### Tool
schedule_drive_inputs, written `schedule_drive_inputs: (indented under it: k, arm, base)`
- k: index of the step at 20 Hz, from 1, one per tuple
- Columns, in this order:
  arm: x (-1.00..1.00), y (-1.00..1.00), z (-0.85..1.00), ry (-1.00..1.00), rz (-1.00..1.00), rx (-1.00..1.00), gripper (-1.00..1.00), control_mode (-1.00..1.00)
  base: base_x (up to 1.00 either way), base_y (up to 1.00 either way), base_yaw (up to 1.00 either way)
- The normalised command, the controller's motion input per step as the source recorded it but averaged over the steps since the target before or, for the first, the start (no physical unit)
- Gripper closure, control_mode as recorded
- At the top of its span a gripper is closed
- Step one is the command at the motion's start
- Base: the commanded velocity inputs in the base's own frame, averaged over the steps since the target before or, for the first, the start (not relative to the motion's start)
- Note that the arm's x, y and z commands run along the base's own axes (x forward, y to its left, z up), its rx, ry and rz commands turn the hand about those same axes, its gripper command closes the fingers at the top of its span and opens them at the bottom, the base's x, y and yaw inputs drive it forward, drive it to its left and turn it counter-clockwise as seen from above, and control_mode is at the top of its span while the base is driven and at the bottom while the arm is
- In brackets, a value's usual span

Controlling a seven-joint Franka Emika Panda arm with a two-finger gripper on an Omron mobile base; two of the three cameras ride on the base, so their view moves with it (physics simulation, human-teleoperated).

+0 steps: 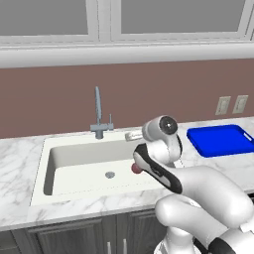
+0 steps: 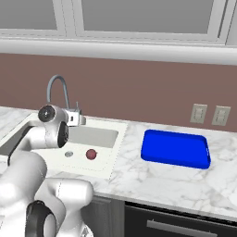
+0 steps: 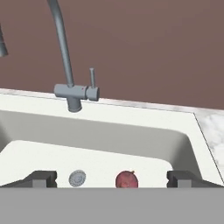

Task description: Pick up all produce items and place them in the sink. Turn on the sink faucet to wash them. Then turn the sink off and put them in the tray.

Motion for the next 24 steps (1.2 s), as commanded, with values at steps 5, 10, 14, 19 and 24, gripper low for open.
schedule_drive_inputs:
  k: [5,10,14,19,24]
  arm:
    - [0.08,0.0,0.0,0.0,0.0,0.05,-1.0,-1.0]
    - [0.12,0.08,0.06,-0.03,0.01,0.04,-1.0,-1.0]
    - [0.15,0.18,0.19,0.0,0.0,0.0,-1.0,-1.0]
    - [0.17,0.14,0.14,0.0,0.0,0.0,-1.0,-1.0]
    - [0.24,0.07,0.07,0.0,0.01,0.0,-1.0,-1.0]
  base:
    - [0.0,0.0,0.0]
    - [0.0,0.0,0.0]
    - [0.0,0.0,0.0]
    - [0.0,0.0,0.0]
    - [0.0,0.0,0.0]
